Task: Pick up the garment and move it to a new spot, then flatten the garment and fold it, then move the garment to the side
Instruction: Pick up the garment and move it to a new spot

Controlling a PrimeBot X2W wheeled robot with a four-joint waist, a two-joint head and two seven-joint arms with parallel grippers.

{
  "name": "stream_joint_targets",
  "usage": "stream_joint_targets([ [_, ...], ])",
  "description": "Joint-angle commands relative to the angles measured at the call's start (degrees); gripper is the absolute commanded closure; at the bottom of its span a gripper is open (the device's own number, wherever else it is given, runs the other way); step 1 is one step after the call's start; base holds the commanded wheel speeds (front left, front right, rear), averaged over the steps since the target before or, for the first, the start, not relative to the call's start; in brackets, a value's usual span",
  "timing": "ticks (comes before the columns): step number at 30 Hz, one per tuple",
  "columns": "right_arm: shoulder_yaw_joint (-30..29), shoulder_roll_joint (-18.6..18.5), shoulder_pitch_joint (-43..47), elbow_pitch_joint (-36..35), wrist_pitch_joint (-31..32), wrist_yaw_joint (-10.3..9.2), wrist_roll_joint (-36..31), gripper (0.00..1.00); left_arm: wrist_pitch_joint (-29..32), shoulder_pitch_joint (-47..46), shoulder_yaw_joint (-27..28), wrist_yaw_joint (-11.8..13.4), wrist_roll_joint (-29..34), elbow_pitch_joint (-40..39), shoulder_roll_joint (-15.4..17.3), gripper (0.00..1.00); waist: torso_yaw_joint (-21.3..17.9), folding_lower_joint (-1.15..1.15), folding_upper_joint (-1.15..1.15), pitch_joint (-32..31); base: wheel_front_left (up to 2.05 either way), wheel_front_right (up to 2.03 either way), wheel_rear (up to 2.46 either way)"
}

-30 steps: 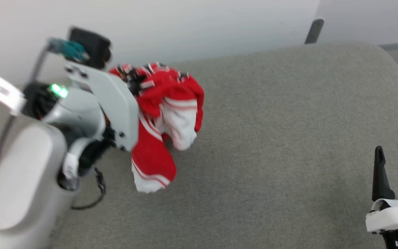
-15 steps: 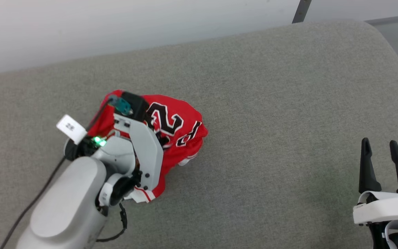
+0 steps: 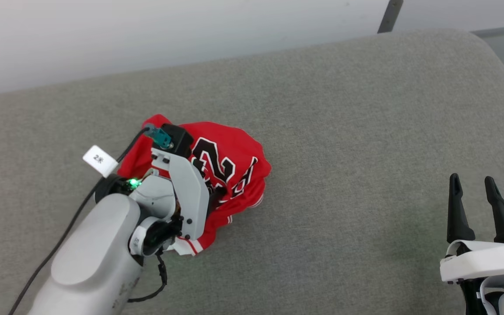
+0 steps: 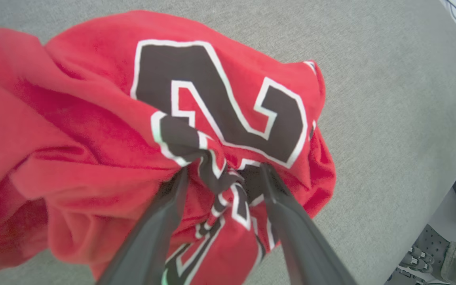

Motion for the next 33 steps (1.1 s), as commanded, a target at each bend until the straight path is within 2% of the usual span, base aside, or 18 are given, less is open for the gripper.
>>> stream_joint_targets([
  [1, 0.0, 0.2, 0.8, 0.2, 0.0, 0.02, 0.0, 0.0, 0.2, -0.4, 0.2, -0.5, -0.8, -0.2, -0.1, 0.0, 1.2, 0.0, 0.0, -1.4, 0.0, 0.0, 0.0],
  [11, 1.5, -0.5, 2.2, 0.0, 1.2, 0.02, -0.5, 0.0, -2.5, 2.3, 1.6, 0.1, -1.3, -4.2, 1.8, 0.0, 4.7, 0.0, 0.0, -5.5, 0.0, 0.0, 0.0],
  [14, 2.1, -0.8, 3.0, 0.2, 1.4, 0.02, -0.3, 0.0, -5.1, 3.8, 2.7, 0.3, -1.3, -6.1, 2.3, 0.0, 6.2, 0.0, 0.0, -7.3, 0.0, 0.0, 0.0],
  [15, 2.5, -0.8, 3.2, 0.1, 1.6, 0.02, -0.3, 0.0, -6.5, 4.4, 3.2, 0.3, -1.1, -6.7, 2.6, 0.0, 6.6, 0.0, 0.0, -7.8, 0.0, 0.0, 0.0],
  [18, 3.3, -1.1, 4.3, 0.5, 1.7, 0.02, 0.1, 0.0, -12.1, 6.7, 3.7, -1.8, 0.1, -8.9, 4.0, 0.0, 7.9, 0.0, 0.0, -9.7, 0.0, 0.0, 0.0],
  [24, 4.5, -1.7, 5.9, 0.5, 2.1, 0.02, 0.4, 0.0, -26.2, 12.8, 8.3, -1.0, 1.9, -10.9, 5.7, 0.0, 10.0, 0.0, 0.0, -12.1, 0.0, 0.0, 0.0],
  [26, 5.0, -1.9, 6.4, 0.6, 2.1, 0.02, 0.5, 0.0, -31.1, 14.8, 9.0, -2.1, 2.5, -11.9, 6.0, 0.0, 10.8, 0.0, 0.0, -12.7, 0.0, 0.0, 0.0],
  [31, 5.8, -2.2, 7.6, 0.8, 2.1, 0.02, 0.6, 0.0, -41.0, 20.7, 11.1, -1.4, 4.8, -12.4, 7.3, 0.0, 12.3, 0.0, 0.0, -14.1, 0.0, 0.0, 0.0],
  [33, 6.1, -2.2, 8.2, 0.9, 2.0, 0.02, 0.6, 0.0, -44.4, 23.2, 12.0, -0.2, 6.1, -12.5, 8.0, 0.0, 12.8, 0.0, 0.0, -14.6, 0.0, 0.0, 0.0],
])
